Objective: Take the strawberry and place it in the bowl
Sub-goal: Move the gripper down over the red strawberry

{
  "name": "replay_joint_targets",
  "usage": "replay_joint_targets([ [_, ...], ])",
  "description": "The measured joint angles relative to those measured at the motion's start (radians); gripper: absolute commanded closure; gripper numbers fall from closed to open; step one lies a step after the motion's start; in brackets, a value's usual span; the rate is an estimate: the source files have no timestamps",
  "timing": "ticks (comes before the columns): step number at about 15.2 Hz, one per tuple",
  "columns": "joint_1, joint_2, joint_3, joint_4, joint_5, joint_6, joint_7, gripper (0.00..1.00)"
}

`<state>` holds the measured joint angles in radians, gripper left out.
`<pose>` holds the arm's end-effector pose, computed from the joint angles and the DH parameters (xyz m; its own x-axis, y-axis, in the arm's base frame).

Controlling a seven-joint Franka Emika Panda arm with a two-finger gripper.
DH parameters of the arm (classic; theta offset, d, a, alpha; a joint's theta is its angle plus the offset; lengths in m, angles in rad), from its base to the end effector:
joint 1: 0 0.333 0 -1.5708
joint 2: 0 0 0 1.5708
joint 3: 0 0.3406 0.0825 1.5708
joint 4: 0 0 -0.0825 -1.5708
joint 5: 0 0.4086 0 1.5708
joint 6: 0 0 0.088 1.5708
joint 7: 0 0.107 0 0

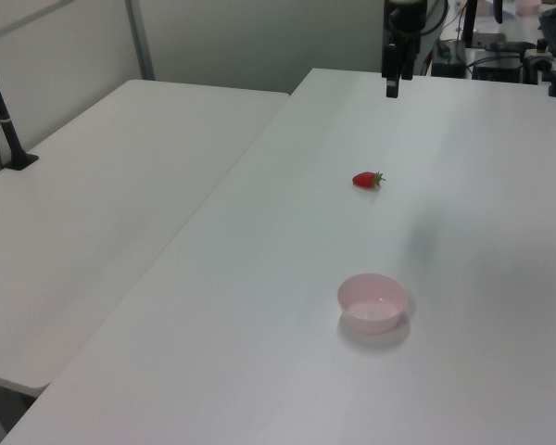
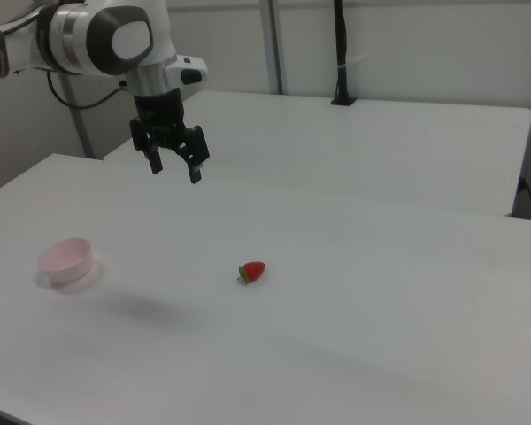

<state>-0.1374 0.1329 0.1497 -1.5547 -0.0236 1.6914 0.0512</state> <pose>0.6304 -0.0004 0.5882 0.9993 -0.0375 0.0055 -0.0375 -0.9993 0.0034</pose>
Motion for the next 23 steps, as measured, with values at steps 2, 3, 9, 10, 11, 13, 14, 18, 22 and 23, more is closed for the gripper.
replay_joint_targets([
  [2, 0.0, -0.008, 0.0, -0.001, -0.002, -0.009, 0.0, 0.0],
  [3, -0.002, -0.008, 0.0, -0.002, -0.003, -0.013, 0.0, 0.0],
  [9, -0.003, -0.005, -0.002, -0.003, -0.003, -0.015, 0.0, 0.0],
  [10, -0.003, -0.003, -0.003, -0.004, -0.003, -0.015, 0.0, 0.0],
  [11, -0.004, -0.001, -0.003, -0.004, -0.003, -0.015, 0.0, 0.0],
  [13, -0.006, 0.006, -0.007, -0.004, -0.003, -0.012, 0.0, 0.0],
  [14, -0.007, 0.013, -0.009, -0.004, -0.004, -0.003, 0.0, 0.0],
  [18, -0.037, 0.066, -0.015, -0.006, -0.016, 0.058, 0.0, 0.0],
  [22, -0.059, 0.149, -0.017, -0.007, -0.049, 0.089, 0.001, 0.06],
  [23, -0.061, 0.171, -0.017, -0.008, -0.053, 0.112, 0.012, 0.06],
])
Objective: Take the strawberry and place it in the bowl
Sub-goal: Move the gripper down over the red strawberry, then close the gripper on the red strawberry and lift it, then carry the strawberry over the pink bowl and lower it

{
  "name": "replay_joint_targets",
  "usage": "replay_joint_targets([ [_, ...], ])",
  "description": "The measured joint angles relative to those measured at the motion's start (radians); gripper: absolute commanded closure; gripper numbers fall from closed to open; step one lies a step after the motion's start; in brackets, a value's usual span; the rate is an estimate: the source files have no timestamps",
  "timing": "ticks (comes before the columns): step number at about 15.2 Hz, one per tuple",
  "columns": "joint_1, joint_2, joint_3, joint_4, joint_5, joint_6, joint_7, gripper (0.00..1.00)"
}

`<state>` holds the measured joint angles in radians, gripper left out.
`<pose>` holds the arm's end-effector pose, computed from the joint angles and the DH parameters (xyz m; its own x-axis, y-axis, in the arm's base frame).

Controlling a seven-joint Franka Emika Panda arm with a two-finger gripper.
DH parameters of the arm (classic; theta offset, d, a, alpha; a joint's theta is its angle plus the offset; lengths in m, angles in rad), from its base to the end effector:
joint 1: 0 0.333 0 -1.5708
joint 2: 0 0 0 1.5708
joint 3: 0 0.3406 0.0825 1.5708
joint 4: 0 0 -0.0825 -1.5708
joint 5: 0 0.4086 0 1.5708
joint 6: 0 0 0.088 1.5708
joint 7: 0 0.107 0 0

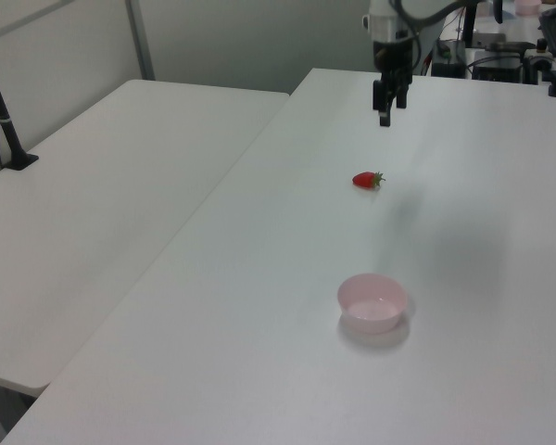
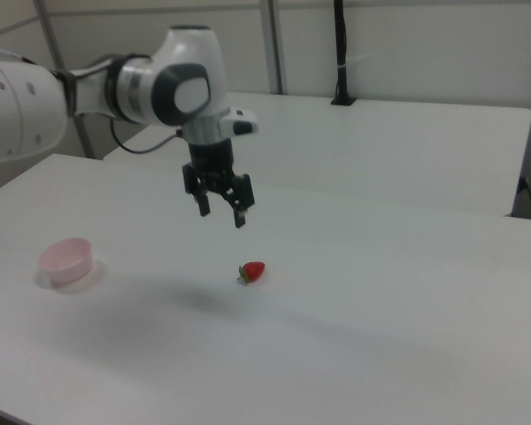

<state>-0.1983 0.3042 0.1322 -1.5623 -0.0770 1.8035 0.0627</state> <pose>0.6738 -0.0611 0.4823 0.9918 -0.1143 -0.0581 -0.1122 -0.9930 0.0379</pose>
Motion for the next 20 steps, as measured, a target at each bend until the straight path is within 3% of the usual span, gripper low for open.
replay_joint_targets([
  [4, -0.007, 0.113, 0.0, -0.006, -0.065, 0.131, 0.104, 0.07],
  [8, -0.007, 0.207, 0.0, -0.01, -0.111, 0.212, 0.173, 0.21],
  [11, -0.006, 0.253, 0.0, -0.01, -0.126, 0.267, 0.201, 0.23],
  [13, -0.005, 0.262, 0.001, -0.01, -0.13, 0.276, 0.204, 0.41],
  [15, -0.001, 0.263, 0.002, -0.01, -0.131, 0.277, 0.204, 0.65],
  [16, 0.002, 0.263, 0.003, -0.01, -0.133, 0.277, 0.204, 0.72],
  [20, 0.021, 0.262, 0.007, -0.01, -0.152, 0.277, 0.205, 0.76],
])
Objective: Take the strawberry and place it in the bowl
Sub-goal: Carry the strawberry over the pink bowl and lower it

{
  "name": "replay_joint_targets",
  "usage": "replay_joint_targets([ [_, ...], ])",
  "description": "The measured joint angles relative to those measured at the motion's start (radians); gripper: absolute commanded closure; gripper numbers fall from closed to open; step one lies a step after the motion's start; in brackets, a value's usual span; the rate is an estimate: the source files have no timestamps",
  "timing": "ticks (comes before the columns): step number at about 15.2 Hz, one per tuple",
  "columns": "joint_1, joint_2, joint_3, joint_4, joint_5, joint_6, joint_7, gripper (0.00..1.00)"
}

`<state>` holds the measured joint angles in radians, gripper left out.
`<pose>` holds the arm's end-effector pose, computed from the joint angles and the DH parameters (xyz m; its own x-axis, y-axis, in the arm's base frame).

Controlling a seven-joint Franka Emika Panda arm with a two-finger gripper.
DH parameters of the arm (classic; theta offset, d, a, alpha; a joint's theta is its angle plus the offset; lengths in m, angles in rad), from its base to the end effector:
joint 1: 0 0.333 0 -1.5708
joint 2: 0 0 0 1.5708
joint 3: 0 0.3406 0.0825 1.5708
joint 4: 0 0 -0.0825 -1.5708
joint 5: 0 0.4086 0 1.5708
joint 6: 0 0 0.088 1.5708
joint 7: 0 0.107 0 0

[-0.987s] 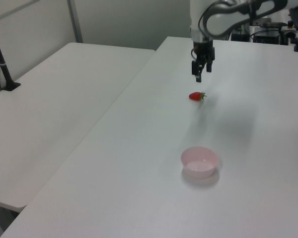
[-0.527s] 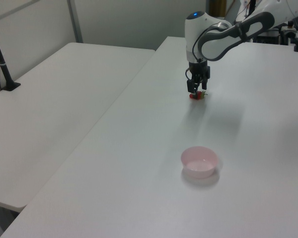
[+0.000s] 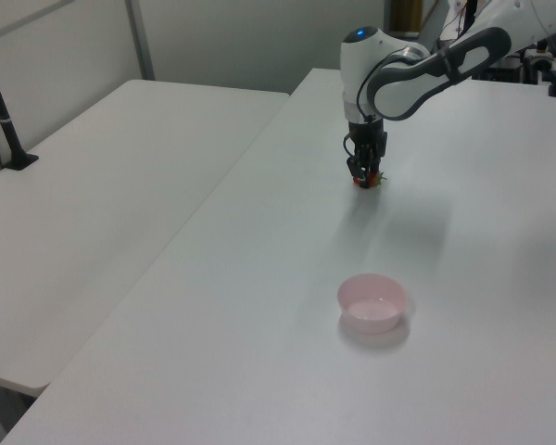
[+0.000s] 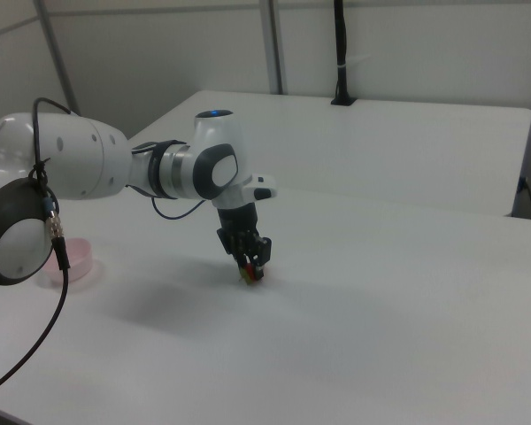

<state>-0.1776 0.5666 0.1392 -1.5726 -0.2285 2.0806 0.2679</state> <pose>0.7216 -0.0536 0.3172 0.9777 -0.2089 -0.0231 -0.2042 -0.9704 0.1291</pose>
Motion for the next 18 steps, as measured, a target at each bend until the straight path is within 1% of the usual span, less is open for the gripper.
replay_joint_targets([
  [4, 0.052, -0.02, 0.008, 0.001, -0.004, -0.01, -0.006, 0.75],
  [7, 0.119, -0.08, 0.03, -0.003, -0.004, -0.114, -0.044, 0.75],
  [8, 0.142, -0.099, 0.052, -0.005, -0.004, -0.152, -0.048, 0.75],
  [10, 0.178, -0.125, 0.113, -0.012, -0.004, -0.201, -0.048, 0.75],
  [12, 0.203, -0.134, 0.178, -0.021, -0.004, -0.232, -0.046, 0.75],
  [13, 0.217, -0.135, 0.202, -0.027, -0.004, -0.238, -0.037, 0.75],
  [15, 0.258, -0.134, 0.225, -0.042, -0.004, -0.238, 0.003, 0.75],
  [18, 0.327, -0.134, 0.229, -0.052, -0.004, -0.238, 0.051, 0.75],
])
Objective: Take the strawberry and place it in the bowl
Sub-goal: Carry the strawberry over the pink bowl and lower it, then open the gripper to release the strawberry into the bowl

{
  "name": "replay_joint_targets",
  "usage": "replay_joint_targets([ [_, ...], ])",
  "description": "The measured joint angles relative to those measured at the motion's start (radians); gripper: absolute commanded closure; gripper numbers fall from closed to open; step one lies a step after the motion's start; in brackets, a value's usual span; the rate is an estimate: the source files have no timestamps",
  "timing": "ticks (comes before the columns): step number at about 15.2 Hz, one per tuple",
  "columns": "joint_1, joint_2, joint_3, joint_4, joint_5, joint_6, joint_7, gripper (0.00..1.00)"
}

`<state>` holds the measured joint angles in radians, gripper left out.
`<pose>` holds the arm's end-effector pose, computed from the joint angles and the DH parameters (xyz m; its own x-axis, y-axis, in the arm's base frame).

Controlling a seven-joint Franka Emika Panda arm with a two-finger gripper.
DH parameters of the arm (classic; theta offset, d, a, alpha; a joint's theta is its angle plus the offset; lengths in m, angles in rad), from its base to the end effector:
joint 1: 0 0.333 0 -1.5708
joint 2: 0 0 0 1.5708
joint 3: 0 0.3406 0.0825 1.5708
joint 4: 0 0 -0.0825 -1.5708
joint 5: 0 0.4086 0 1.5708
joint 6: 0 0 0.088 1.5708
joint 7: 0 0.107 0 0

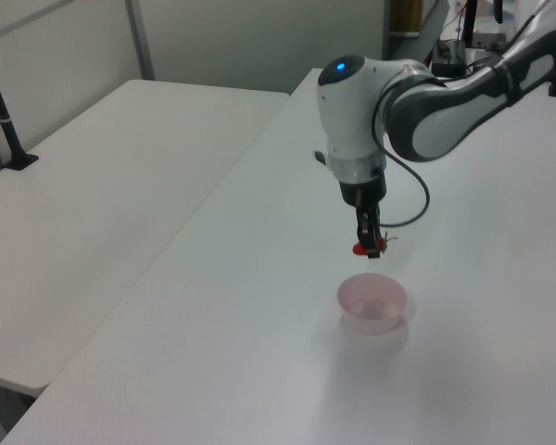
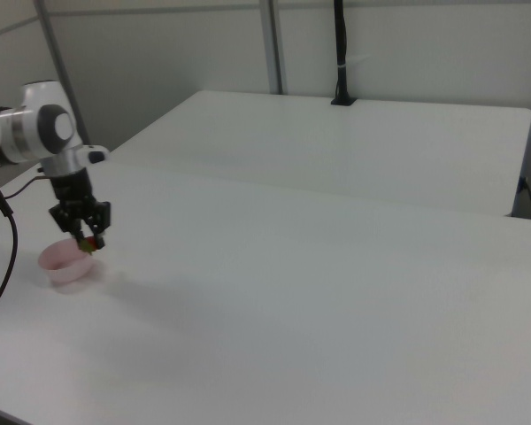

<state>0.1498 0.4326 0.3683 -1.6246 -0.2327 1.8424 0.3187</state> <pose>0.6137 0.2953 0.3824 0.9554 0.2509 -0.1556 0.2693 -0.9565 0.1117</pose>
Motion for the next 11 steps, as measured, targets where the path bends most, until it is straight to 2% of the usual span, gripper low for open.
replay_joint_targets([
  [3, 0.074, 0.0, 0.002, -0.002, 0.0, 0.011, 0.061, 0.7],
  [5, 0.114, 0.002, 0.002, -0.004, 0.0, 0.042, 0.104, 0.57],
  [7, 0.141, 0.01, 0.002, -0.007, 0.0, 0.077, 0.14, 0.55],
  [8, 0.148, 0.018, 0.002, -0.008, 0.0, 0.092, 0.151, 0.34],
  [9, 0.151, 0.027, 0.002, -0.009, -0.001, 0.103, 0.16, 0.04],
  [11, 0.151, 0.04, -0.002, -0.008, -0.001, 0.113, 0.162, 0.0],
])
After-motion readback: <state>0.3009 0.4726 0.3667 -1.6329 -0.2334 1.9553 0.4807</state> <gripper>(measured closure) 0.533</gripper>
